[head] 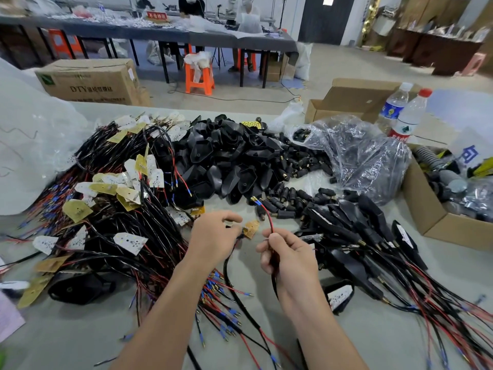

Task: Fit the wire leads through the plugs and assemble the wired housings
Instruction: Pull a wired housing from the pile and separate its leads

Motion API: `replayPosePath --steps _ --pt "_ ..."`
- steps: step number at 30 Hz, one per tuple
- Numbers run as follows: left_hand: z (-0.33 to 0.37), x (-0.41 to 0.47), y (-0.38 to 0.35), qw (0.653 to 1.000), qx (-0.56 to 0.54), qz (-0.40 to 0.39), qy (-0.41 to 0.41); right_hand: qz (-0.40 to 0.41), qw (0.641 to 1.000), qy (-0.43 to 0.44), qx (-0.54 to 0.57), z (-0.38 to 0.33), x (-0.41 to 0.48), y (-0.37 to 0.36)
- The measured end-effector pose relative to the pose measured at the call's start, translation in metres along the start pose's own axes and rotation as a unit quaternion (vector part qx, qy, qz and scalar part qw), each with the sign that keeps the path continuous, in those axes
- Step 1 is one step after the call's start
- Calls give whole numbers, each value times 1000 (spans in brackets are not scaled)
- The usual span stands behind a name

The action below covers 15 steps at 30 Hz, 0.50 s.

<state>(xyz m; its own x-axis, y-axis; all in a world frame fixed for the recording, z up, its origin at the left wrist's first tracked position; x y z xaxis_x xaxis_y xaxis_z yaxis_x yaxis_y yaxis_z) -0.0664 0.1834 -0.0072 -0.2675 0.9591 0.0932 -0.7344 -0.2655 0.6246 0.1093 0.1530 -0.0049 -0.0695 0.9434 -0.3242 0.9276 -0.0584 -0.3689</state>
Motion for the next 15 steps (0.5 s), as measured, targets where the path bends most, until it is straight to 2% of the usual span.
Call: replayPosePath --steps 5,8,11,13,15 --pt "26 27 -38 999 29 -37 -25 10 999 -16 38 1 1 6" --pt "39 40 -57 992 116 15 -48 12 999 -20 46 1 2 11" --pt "36 49 -67 987 140 69 26 10 999 -19 38 1 2 19" --pt "36 55 -71 985 145 64 62 8 999 -18 36 0 2 20" --pt "41 58 -73 986 148 43 62 12 1000 -13 25 -1 4 24"
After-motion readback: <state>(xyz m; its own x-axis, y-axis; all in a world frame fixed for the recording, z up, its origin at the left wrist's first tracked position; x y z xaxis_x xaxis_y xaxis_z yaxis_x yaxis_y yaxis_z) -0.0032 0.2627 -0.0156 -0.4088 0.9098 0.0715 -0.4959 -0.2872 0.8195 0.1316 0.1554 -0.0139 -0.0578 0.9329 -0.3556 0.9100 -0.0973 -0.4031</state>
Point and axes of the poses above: each hand's wrist, its own x-axis towards the middle knuckle, its own y-axis out of the back of the hand, z = x × y, the point moved 5 cm from there along x, towards the middle knuckle, and after that the axes turned 4 degrees about -y, right-handed, at the moved point
